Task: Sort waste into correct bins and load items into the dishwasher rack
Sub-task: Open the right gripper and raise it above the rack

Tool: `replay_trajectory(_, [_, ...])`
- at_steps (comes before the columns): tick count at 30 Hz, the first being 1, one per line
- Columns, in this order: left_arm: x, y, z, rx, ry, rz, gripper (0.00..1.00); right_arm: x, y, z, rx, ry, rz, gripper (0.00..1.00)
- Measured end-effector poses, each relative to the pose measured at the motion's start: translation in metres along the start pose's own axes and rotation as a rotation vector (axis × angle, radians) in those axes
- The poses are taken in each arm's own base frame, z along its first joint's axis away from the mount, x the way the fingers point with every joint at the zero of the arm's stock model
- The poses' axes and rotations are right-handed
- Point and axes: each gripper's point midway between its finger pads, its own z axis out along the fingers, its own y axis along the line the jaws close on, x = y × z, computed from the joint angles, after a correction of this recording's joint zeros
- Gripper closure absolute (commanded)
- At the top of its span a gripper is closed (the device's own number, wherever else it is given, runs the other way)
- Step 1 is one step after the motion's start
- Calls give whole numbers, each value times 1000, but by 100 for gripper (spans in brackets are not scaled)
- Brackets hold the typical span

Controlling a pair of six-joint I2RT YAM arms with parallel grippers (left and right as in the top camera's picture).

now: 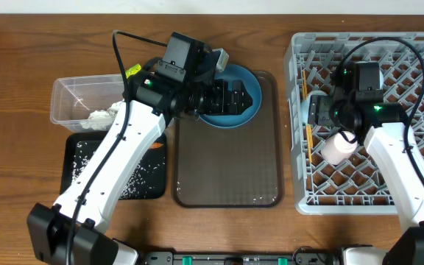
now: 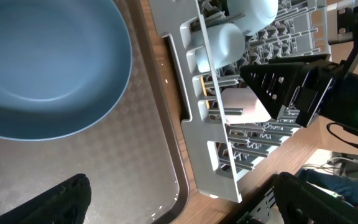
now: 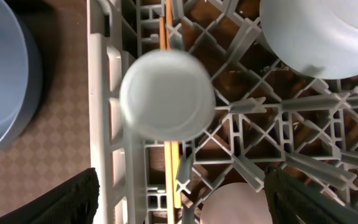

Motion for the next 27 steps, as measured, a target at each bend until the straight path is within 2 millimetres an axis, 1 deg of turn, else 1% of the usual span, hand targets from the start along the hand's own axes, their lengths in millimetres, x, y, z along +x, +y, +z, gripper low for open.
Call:
replay_trajectory(4, [0,0,0,0,0,0,4,2,-1,-8,5,29,0,20])
replay_trajectory(7, [0,0,0,0,0,0,4,-11,3,-26,-5,26,-2,22])
replay_trajectory(10, [0,0,0,-2,-2,0,5,-27,13,-50,-50,9,-6,22])
replay_trajectory(13, [0,0,0,-2,-1,0,4,-32,25,-70,-116,14,-15,16])
replay_trajectory(15, [0,0,0,-2,-1,0,4,-30,34,-78,-164,26,-20,1])
replay_trajectory(18, [0,0,0,-2,-1,0,4,-23,43,-82,-221,54,-29,1])
replay_trajectory(22, [0,0,0,-2,-1,0,4,-9,47,-85,-253,114,-22,1])
replay_trajectory(27, [-3,-1,0,6,-10,-25,4,-5,53,-87,-289,132,-17,1])
